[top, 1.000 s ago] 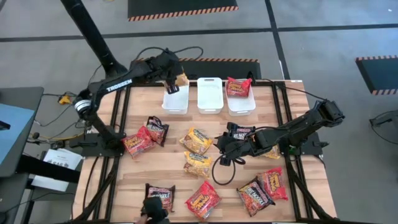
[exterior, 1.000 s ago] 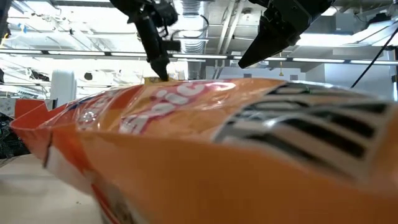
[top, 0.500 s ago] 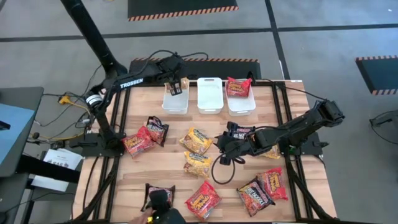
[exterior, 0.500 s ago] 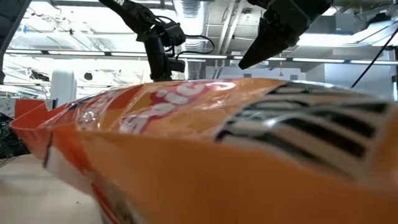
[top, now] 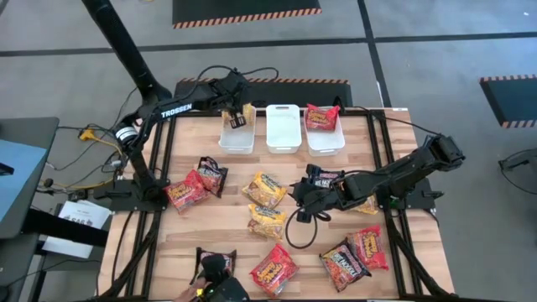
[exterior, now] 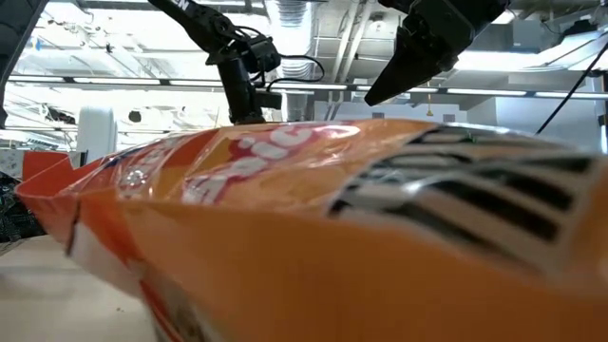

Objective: Sort Maruchan noodles
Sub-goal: Put the yellow noodle pack into the left white bin, then put the black noodle pack into the middle white bin

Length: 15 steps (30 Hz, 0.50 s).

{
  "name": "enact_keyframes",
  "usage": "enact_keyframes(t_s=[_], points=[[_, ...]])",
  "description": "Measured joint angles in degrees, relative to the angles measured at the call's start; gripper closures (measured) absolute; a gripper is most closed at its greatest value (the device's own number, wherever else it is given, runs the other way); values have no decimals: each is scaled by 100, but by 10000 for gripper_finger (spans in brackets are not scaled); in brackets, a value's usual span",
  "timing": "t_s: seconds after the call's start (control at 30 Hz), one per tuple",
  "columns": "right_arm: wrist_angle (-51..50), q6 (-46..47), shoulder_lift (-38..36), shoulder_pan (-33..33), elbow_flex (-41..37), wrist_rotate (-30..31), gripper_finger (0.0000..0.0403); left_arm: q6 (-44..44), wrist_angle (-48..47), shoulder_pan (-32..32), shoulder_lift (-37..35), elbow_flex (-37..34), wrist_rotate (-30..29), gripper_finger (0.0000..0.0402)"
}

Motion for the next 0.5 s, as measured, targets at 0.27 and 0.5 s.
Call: enact_keyframes(t_s=[0.27, 0.5], points=[[0, 0, 0, 0, 0, -2, 257, -267, 6, 0, -2, 0, -369, 313], [-19, -279, 1, 0, 17, -1, 257, -465, -144, -178, -324, -4, -276, 306]])
